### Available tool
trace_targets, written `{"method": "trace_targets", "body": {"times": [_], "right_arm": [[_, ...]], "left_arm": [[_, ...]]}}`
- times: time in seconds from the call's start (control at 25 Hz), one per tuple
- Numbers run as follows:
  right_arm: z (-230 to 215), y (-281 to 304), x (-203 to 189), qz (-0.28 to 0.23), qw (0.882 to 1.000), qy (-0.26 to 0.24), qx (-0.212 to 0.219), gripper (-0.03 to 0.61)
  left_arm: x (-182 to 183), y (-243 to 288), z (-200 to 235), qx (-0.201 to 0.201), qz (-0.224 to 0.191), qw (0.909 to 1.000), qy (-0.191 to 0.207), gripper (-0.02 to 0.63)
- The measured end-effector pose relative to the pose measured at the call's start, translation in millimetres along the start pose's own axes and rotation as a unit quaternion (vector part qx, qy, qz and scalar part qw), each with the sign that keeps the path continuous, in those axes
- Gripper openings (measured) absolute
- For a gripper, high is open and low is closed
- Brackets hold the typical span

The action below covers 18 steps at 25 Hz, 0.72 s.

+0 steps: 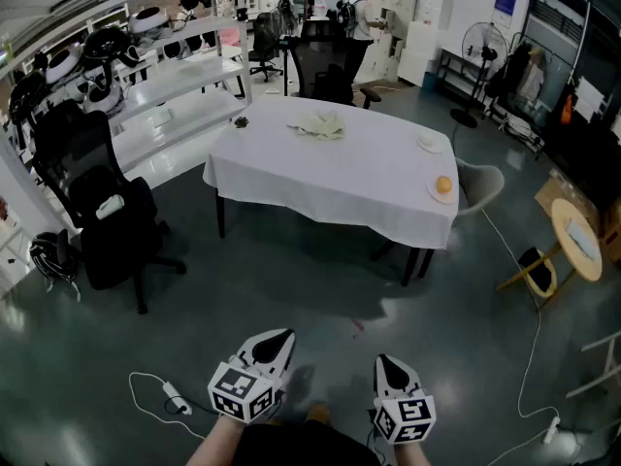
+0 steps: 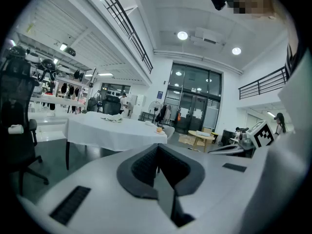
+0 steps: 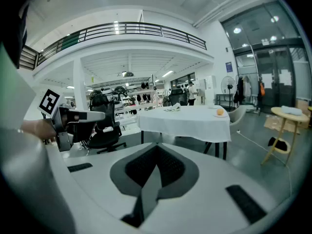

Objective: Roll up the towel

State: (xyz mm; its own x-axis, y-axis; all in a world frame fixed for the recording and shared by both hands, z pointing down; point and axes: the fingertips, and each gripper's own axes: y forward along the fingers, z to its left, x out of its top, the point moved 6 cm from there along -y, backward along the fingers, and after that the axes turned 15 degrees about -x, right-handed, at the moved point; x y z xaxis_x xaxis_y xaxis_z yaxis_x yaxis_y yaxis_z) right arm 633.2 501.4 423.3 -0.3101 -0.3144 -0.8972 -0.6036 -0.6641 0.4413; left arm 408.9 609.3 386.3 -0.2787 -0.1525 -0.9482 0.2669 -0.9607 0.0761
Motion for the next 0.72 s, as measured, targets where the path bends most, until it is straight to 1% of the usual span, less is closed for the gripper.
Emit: {"method": "trace_targets", "body": {"times": [0.16,0.28,0.4,0.56,0.72], "right_arm": [[23,-24,-8,-0.004,1.0,-0.006,-0.008,0.007],[51,-42,-13,-0.009,1.0,-0.003,-0.008,0.006],[73,-58,-14,-0.021,1.0,0.003,-0.013,0.008],[86,-77,-13,-0.033,0.999,0.007,-0.021,0.008],[100,-85,-18,-0.036,0.999,-0.008,-0.03,0.008]], "left_arm": [[3,-39,-9,0.004,-0.008,0.9998,0.017,0.014],[5,-72,-12,0.004,-0.02,0.9996,0.018,0.014],[3,-102,-11,0.008,-0.019,0.9995,0.022,0.014],[-1,-133,-11,0.015,-0.02,0.9995,0.019,0.014],[-9,-150,-7,0.019,-0.024,0.9995,0.013,0.014]]}}
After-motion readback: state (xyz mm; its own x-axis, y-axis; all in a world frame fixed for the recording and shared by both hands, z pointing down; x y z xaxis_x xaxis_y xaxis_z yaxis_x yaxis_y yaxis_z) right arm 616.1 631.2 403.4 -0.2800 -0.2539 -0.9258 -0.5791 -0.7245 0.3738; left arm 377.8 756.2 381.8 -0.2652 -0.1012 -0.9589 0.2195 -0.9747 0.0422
